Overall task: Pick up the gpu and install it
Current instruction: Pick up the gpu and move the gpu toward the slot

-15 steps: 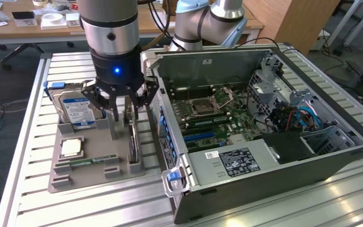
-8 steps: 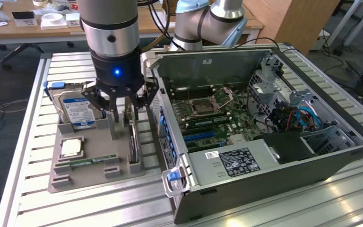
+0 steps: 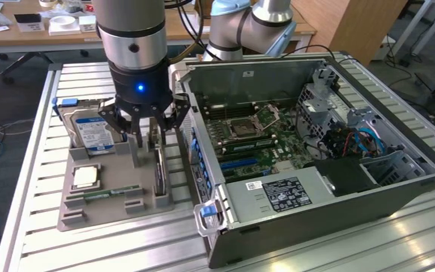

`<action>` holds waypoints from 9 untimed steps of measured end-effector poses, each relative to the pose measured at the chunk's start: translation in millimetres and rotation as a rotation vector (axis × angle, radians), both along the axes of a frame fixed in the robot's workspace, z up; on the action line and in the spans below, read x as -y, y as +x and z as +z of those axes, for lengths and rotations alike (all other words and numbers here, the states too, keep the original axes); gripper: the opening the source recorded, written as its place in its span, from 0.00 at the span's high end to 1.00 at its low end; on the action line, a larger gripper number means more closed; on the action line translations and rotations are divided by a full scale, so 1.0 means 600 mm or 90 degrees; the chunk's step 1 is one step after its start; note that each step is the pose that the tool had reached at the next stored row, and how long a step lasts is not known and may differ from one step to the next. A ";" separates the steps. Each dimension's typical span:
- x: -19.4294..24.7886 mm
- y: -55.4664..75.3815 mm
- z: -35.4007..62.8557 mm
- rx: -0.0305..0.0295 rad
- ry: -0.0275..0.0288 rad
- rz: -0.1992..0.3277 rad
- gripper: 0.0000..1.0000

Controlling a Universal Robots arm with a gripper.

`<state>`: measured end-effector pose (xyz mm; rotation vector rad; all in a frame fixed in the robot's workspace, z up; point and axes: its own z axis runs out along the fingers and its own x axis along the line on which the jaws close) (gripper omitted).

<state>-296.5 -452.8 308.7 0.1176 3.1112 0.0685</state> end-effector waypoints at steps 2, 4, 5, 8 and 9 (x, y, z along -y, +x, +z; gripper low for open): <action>0.0000 0.000 0.000 0.0000 0.0000 0.000 0.53; 0.0000 0.000 0.000 0.0000 0.0000 0.000 0.53; 0.0000 0.000 -0.002 0.0003 0.0003 0.000 0.53; 0.0000 0.000 -0.007 0.0001 0.0001 0.000 0.53; 0.0000 0.000 -0.010 0.0001 0.0001 0.000 0.53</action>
